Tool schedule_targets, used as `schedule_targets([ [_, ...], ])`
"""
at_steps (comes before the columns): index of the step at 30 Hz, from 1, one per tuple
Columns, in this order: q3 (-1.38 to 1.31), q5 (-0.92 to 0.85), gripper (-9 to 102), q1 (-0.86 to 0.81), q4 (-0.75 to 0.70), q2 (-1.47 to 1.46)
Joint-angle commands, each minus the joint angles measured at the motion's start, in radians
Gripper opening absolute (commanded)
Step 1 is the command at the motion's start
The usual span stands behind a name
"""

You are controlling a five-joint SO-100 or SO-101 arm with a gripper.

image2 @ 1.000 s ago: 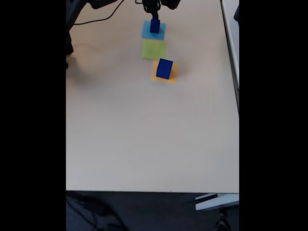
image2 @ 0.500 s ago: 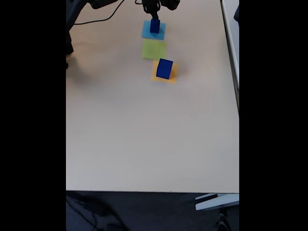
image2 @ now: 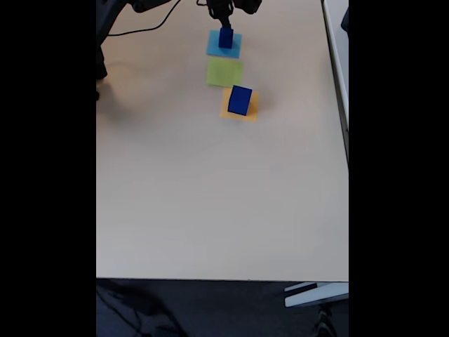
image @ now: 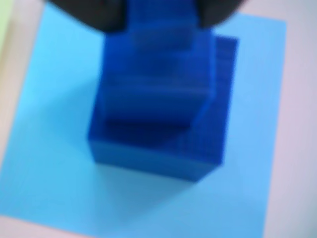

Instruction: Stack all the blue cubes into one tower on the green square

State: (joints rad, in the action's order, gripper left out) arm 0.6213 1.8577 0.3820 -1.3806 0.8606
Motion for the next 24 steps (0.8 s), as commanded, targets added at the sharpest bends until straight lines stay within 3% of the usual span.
schedule_targets([
  [1, -0.008, 0.011, 2, 0.003, 0.005, 0.058],
  [24, -0.009, 0.009, 6, 0.002, 0.005, 0.060],
])
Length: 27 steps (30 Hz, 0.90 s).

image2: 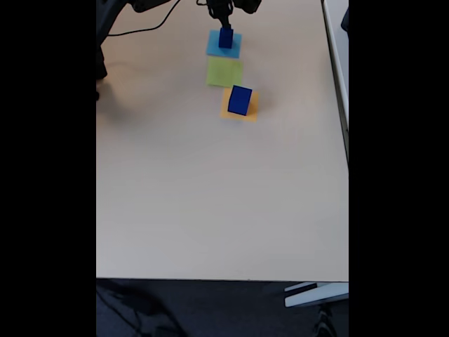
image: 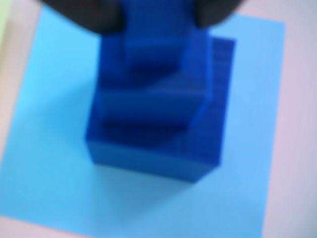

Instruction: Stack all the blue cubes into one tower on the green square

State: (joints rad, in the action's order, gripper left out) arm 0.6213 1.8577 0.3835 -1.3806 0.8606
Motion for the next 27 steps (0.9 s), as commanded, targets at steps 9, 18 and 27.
schedule_targets([
  [9, -0.009, 0.008, 8, 0.002, 0.003, 0.060],
  [18, -0.087, -0.072, 14, 0.014, -0.025, 0.112],
  [27, -0.152, -0.196, 16, 0.043, -0.101, 0.388],
])
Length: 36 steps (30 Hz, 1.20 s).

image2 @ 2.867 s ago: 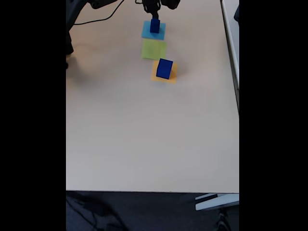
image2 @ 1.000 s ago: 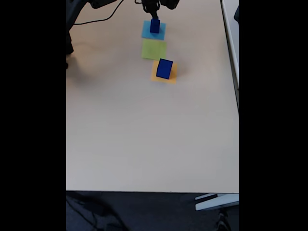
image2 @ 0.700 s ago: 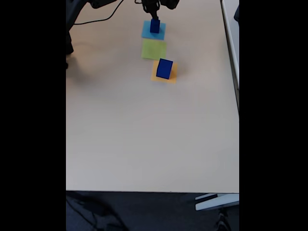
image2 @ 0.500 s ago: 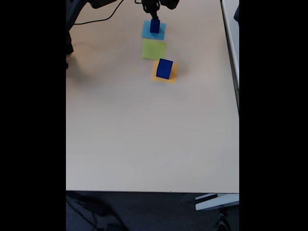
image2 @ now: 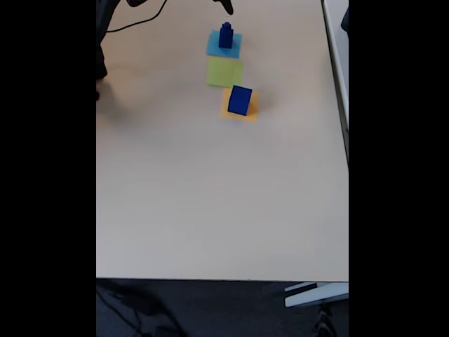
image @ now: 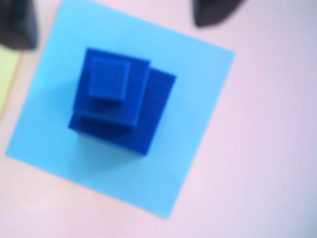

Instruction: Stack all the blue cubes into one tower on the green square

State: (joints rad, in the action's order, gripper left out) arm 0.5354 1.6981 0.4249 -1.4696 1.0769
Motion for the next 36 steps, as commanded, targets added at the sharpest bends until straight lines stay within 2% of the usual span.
schedule_targets([
  [1, -0.066, -0.044, 16, 0.000, -0.029, 0.204],
  [3, -0.038, -0.078, 17, -0.021, -0.052, 0.268],
  [8, 0.117, -0.144, 33, -0.130, -0.048, 0.374],
  [12, 0.147, -0.156, 41, -0.212, -0.041, 0.337],
  [18, 0.077, -0.087, 44, -0.298, -0.034, 0.186],
  [27, -0.235, -0.052, 44, -0.390, -0.034, -0.178],
  [36, -0.258, -0.063, 44, -0.466, -0.023, -0.259],
])
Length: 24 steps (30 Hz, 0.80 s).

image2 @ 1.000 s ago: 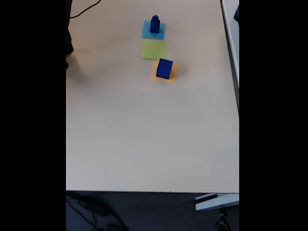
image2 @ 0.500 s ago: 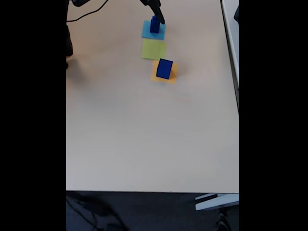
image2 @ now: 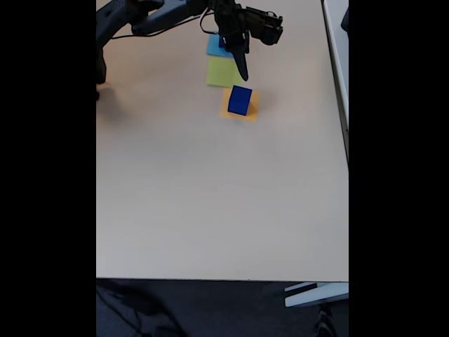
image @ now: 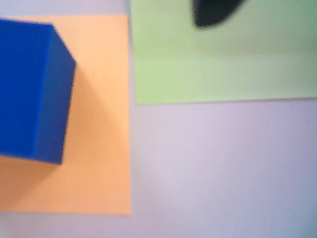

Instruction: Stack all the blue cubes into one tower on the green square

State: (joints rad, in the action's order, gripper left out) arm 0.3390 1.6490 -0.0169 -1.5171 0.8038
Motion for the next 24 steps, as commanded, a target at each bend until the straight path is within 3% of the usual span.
schedule_targets([
  [1, -0.060, -0.018, 44, -0.034, 0.025, 0.009],
  [24, -0.083, -0.012, 45, -0.066, 0.041, -0.173],
])
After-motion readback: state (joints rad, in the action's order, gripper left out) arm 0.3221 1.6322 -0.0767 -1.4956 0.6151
